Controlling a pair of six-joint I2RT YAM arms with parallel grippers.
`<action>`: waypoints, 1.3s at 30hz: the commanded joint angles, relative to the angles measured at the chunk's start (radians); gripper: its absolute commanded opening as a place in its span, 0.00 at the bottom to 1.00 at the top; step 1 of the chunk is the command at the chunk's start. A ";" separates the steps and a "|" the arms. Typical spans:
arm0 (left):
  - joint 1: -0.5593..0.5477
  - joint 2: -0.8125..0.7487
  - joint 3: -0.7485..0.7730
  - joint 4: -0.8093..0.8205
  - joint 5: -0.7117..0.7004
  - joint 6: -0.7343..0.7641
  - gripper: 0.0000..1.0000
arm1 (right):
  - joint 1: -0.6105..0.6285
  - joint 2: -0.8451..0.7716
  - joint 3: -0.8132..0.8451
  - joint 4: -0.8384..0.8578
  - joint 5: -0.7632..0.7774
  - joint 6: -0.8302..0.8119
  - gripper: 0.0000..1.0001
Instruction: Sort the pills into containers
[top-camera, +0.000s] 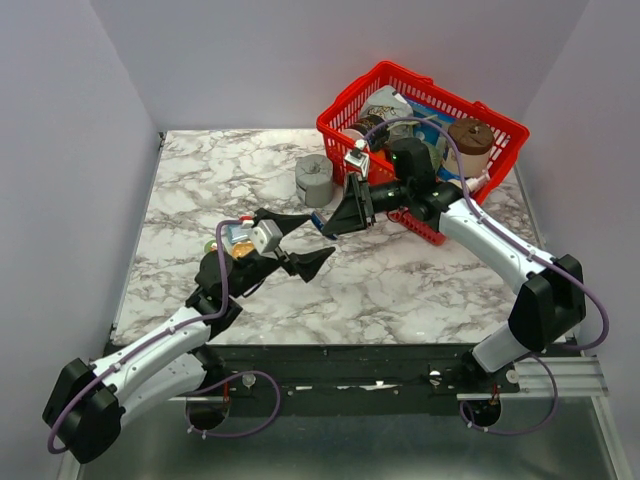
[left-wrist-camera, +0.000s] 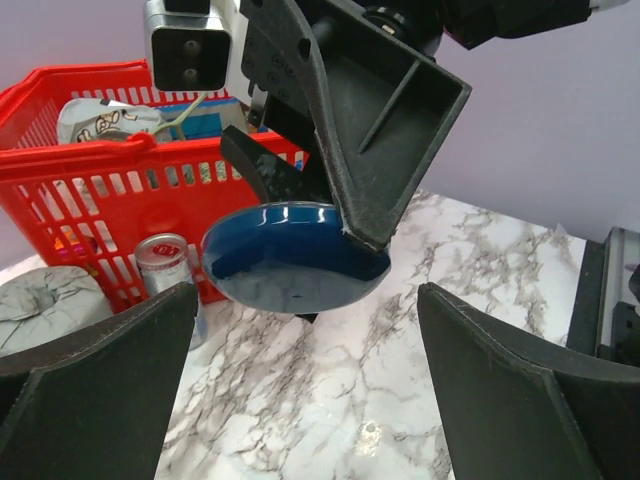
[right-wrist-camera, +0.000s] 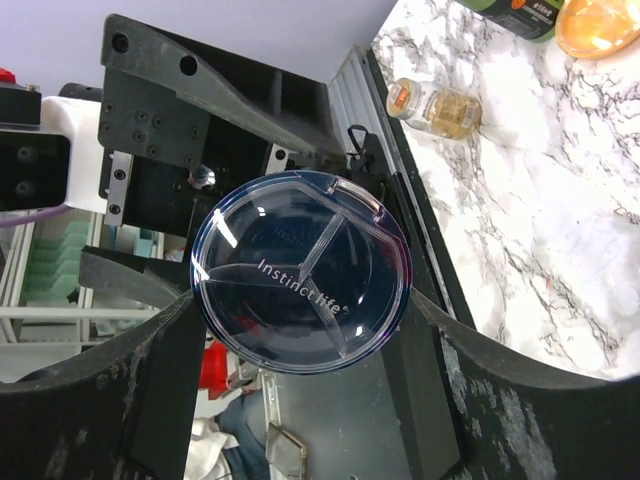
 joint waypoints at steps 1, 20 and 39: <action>-0.033 0.038 -0.016 0.128 -0.035 -0.018 0.99 | 0.000 -0.019 -0.012 0.053 -0.051 0.038 0.47; -0.056 0.087 -0.013 0.161 -0.144 0.005 0.99 | 0.000 -0.020 -0.032 0.069 -0.060 0.047 0.47; -0.056 0.115 0.015 0.159 -0.092 -0.003 0.95 | 0.000 -0.019 -0.045 0.077 -0.063 0.049 0.47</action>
